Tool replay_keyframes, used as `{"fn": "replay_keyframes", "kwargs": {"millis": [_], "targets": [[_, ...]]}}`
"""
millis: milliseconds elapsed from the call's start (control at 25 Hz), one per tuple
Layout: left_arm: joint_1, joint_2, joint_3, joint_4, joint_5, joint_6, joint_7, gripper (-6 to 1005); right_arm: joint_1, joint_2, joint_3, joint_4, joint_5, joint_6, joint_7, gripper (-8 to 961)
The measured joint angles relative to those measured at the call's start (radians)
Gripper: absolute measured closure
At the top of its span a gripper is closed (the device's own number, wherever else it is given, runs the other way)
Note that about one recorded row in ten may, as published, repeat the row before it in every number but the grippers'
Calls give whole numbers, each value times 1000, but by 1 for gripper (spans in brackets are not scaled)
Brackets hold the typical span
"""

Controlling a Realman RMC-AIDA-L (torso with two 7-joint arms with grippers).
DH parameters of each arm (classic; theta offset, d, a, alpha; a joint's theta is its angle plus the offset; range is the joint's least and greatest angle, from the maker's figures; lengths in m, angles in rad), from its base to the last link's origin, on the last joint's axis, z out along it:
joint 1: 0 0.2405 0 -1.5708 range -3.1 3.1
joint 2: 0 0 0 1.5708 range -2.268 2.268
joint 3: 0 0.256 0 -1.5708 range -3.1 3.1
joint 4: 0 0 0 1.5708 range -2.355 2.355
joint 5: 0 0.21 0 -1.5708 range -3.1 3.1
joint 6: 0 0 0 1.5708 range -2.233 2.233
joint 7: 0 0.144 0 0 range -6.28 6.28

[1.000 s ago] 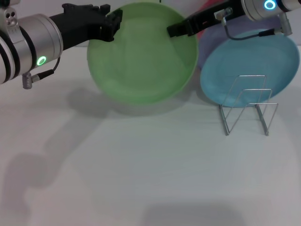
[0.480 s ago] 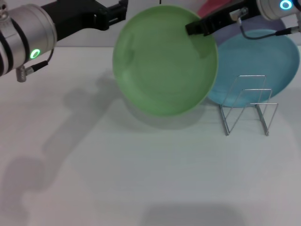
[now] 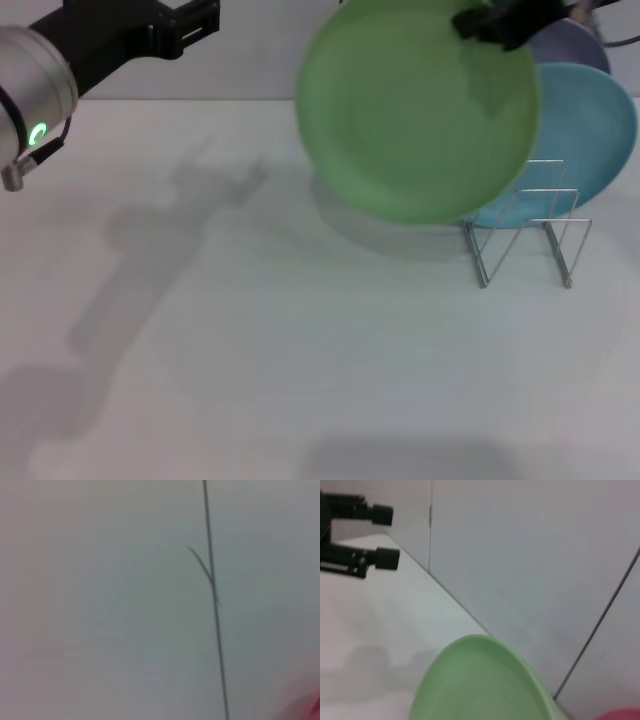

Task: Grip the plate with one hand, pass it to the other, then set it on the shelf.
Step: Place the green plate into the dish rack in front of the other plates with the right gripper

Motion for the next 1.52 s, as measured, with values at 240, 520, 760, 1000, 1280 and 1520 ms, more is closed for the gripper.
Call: {"fn": "replay_keyframes", "kwargs": {"millis": [240, 520, 760, 1000, 1280, 1520], "targets": [[74, 0, 116, 64, 4, 261, 42, 155, 3, -9, 28, -169, -40, -125, -130, 860], [89, -1, 268, 252, 3, 653, 35, 153, -4, -10, 69, -276, -59, -231, -257, 852], [24, -2, 357, 475, 4, 893, -71, 153, -4, -11, 105, -296, -76, -309, -312, 845], [0, -2, 382, 580, 6, 980, -184, 153, -13, -13, 153, -322, -71, -336, -389, 838], [-8, -4, 389, 607, 12, 986, -207, 153, -23, -12, 164, -373, -64, -337, -489, 830], [-16, -5, 396, 620, 12, 987, -207, 153, -39, -6, 163, -376, -66, -331, -555, 823]]}}
